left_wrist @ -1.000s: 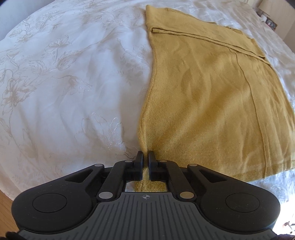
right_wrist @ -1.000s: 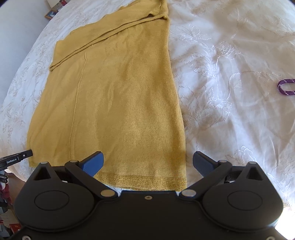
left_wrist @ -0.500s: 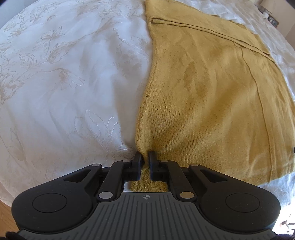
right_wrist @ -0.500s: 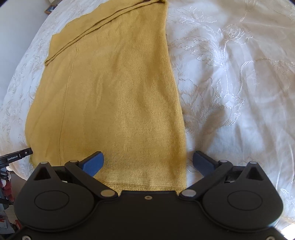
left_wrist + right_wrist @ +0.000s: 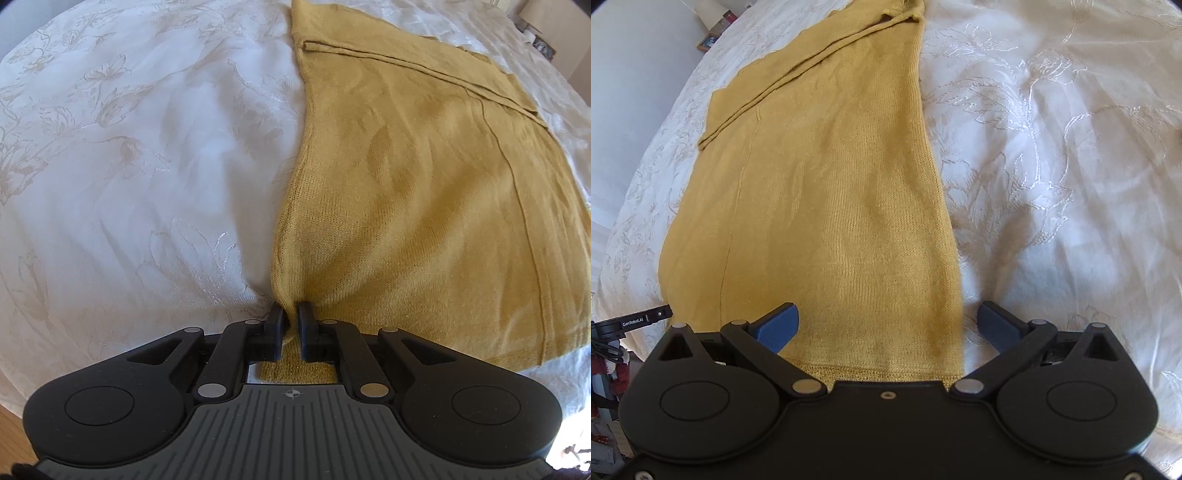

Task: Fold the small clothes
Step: 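Close the left gripper on the ribbed hem while the right gripper closes on the hem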

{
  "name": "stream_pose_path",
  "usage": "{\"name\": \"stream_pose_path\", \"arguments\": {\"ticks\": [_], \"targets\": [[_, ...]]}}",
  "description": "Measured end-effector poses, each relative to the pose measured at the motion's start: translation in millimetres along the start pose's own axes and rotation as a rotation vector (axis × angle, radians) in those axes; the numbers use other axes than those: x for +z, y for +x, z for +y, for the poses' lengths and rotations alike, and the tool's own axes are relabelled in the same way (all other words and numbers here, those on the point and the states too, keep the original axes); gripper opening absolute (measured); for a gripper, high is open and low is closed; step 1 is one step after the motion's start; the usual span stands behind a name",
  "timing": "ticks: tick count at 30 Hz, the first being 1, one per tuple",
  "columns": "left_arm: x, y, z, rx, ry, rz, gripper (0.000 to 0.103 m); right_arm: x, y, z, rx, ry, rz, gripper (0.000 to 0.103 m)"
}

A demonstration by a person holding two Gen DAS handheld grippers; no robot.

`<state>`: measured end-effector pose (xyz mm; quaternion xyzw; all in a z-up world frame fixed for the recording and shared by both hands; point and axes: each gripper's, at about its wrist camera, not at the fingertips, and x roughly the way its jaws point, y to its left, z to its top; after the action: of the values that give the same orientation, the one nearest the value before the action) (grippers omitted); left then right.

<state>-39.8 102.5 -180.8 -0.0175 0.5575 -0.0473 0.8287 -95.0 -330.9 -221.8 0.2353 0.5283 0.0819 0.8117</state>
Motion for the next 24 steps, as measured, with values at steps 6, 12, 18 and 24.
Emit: {"name": "stream_pose_path", "arguments": {"ticks": [6, 12, 18, 24], "targets": [[-1.2, -0.6, 4.6, -0.027, 0.002, -0.008, 0.009, -4.1, -0.3, 6.1, -0.041, -0.029, -0.006, 0.103], [-2.9, -4.3, 10.0, -0.059, -0.003, -0.012, 0.009, -3.9, 2.0, 11.5, -0.07, -0.025, -0.01, 0.103], [-1.4, -4.6, 12.8, -0.082, -0.008, -0.005, 0.01, 0.8, 12.5, 24.5, -0.095, -0.029, -0.01, 0.103], [0.1, -4.5, 13.0, -0.108, 0.003, 0.002, 0.019, 3.8, 13.8, 24.8, -0.081, -0.019, -0.001, 0.103]]}}
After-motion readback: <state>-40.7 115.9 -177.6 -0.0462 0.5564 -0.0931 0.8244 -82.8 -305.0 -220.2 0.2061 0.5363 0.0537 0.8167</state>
